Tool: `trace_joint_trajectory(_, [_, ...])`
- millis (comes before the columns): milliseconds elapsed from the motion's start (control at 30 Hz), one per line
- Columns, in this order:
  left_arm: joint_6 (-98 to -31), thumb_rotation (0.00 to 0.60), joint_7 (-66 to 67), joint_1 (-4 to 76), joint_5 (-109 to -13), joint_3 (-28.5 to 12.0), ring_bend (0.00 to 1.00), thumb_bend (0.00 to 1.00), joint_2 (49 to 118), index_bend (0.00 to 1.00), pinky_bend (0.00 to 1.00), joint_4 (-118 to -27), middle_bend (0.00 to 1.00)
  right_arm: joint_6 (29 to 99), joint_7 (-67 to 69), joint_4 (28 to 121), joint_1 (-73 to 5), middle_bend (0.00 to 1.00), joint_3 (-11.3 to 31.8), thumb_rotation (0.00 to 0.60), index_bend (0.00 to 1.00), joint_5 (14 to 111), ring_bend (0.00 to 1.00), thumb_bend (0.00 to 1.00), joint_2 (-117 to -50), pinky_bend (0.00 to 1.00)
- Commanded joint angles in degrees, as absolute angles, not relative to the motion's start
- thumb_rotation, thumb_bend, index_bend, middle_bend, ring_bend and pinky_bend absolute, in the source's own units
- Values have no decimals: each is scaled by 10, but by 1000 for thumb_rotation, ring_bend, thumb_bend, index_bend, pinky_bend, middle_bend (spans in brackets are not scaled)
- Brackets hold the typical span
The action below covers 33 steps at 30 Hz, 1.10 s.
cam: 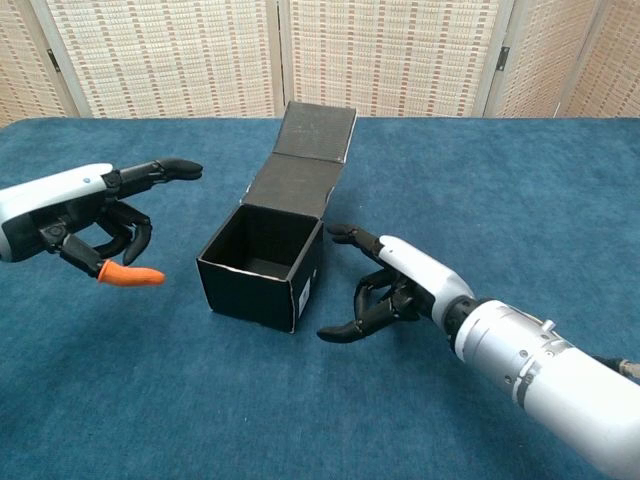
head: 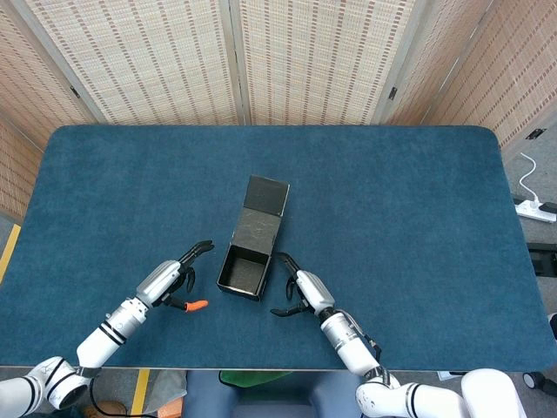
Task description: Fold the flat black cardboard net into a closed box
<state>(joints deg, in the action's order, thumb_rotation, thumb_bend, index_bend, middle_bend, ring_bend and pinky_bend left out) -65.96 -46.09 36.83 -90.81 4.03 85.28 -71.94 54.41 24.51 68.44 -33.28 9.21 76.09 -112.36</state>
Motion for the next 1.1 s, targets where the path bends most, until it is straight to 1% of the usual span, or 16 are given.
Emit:
trace_joint_trajectory(33, [-616,600,-490,380,-889,35,657,225,871,0,895,-686,0,559,242,712,-319,0,84,600,0,769,593,0,-1096,1000])
trace_joint_trajectory(133, [-584,600,-515,389,-878,29,645,219,888,0,895,-654,0,575,238,752,-308,0,82,600,0,776,593,0,-1060,1000])
trace_joint_trajectory(267, [-544,600,-586,406,-881,28,639,218,901,0,895,-625,0,593,226,832,-296,19,84,600,0,787,592,0,-996,1000])
trace_joint_trajectory(367, [-529,600,-642,420,-897,34,634,217,907,0,895,-611,0,607,219,889,-292,32,90,600,0,796,593,0,-957,1000])
trace_joint_trajectory(467, [-519,600,-688,435,-915,39,632,217,916,0,895,-598,0,623,207,926,-291,45,100,600,0,804,593,0,-935,1000])
trace_joint_trajectory(667, [-504,600,-720,456,-924,38,632,217,944,0,896,-567,0,637,204,952,-288,63,109,600,0,800,595,0,-925,1000])
trace_joint_trajectory(1100, [-489,600,-762,475,-926,43,632,217,977,0,896,-516,0,644,213,944,-283,81,102,600,0,795,599,0,-926,1000])
